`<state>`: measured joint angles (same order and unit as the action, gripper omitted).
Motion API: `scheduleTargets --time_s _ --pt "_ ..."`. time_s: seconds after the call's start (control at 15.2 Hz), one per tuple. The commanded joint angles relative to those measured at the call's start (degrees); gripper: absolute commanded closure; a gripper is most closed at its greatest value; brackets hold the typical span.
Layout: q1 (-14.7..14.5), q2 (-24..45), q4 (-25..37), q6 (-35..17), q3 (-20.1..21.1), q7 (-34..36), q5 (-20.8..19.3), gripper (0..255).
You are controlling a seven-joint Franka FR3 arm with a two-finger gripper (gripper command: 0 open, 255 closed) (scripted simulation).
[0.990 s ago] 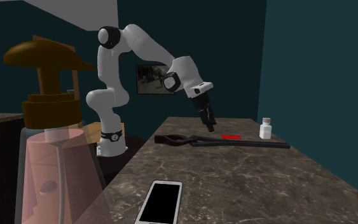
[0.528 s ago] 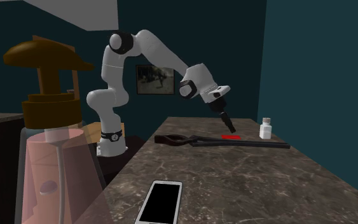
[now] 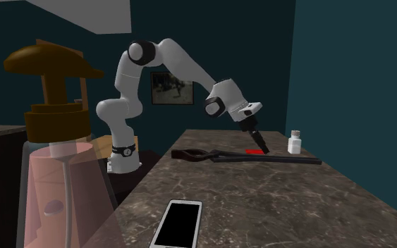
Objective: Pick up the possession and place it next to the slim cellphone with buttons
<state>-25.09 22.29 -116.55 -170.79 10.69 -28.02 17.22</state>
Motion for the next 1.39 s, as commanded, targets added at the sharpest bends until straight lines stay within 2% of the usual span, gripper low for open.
scheduleTargets --time_s 0.0,0.46,0.53,1.12,1.32 --pt "-0.2 1.0 0.7 -0.4 -0.1 0.1 -0.2 0" --pt "-0.2 1.0 0.7 -0.4 -0.1 0.1 -0.1 0" --pt "-0.2 1.0 0.7 -0.4 -0.1 0.1 -0.1 255" --pt "-0.2 1.0 0.7 -0.4 -0.1 0.1 -0.1 255" --pt "-0.6 -0.7 0.9 1.5 -0.7 0.8 -0.6 255"
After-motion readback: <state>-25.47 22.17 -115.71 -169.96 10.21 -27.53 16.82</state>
